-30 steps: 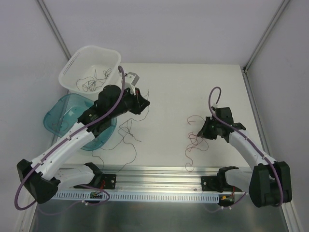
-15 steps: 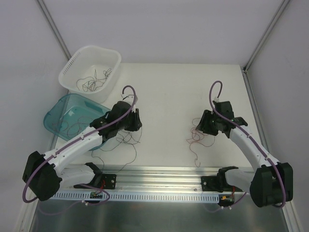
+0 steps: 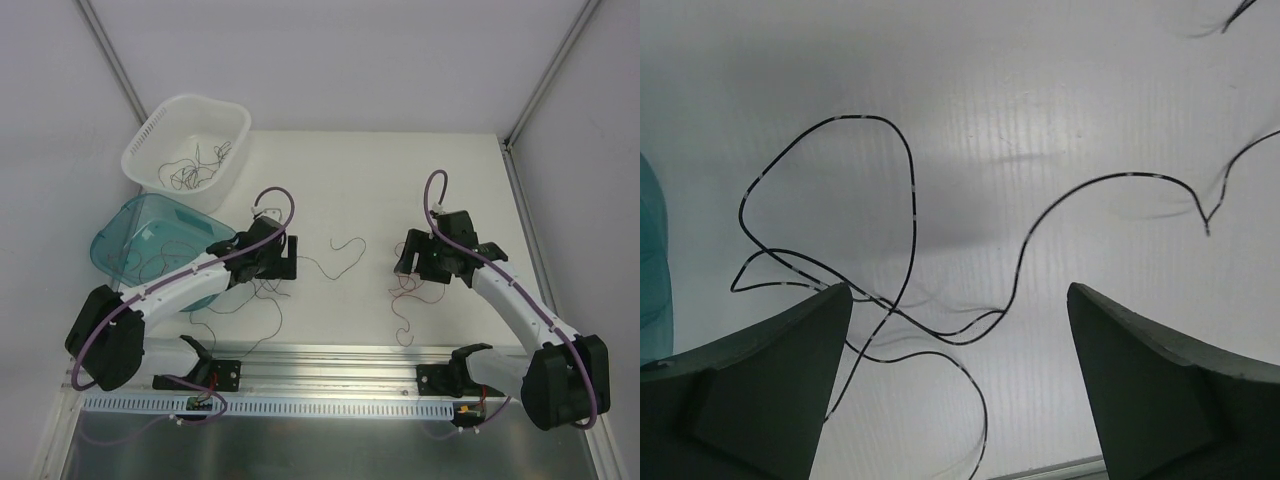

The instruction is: Untangle the cables

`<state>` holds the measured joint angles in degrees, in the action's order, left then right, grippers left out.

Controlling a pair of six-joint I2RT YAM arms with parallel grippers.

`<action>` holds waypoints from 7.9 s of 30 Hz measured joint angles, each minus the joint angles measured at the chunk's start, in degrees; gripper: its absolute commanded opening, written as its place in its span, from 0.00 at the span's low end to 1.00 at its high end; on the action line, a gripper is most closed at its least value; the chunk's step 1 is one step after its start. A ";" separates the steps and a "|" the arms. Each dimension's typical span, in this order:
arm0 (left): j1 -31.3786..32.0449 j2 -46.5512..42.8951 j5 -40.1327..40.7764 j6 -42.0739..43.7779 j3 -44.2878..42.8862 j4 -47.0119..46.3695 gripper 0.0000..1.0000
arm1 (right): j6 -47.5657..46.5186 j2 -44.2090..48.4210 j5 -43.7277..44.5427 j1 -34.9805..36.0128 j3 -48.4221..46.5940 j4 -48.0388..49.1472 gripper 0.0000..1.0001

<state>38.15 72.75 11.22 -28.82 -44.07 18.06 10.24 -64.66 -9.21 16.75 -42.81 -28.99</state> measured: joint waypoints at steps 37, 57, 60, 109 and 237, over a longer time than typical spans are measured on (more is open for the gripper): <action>-0.85 2.14 -6.51 7.56 -37.05 5.35 0.00 | -0.22 2.47 -1.29 0.00 1.49 0.85 0.77; -30.38 26.08 -7.87 15.06 -86.09 5.27 0.00 | -3.15 7.74 -3.06 0.07 1.46 -2.43 0.94; -34.38 28.74 -7.74 14.67 -86.66 4.92 0.00 | -3.74 8.63 -3.69 0.07 1.46 -3.21 0.95; -16.37 -15.85 -28.79 8.17 -6.88 -4.76 0.99 | 0.85 7.61 15.45 -7.39 3.41 -8.61 0.69; -46.51 -9.86 -3.52 20.90 -8.37 8.11 0.87 | -16.83 12.11 4.11 22.88 -13.53 -2.21 1.00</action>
<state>-8.36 62.89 7.70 -7.92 -52.45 26.17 -6.59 -52.56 -5.10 39.64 -56.34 -31.20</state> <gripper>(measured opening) 0.801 0.993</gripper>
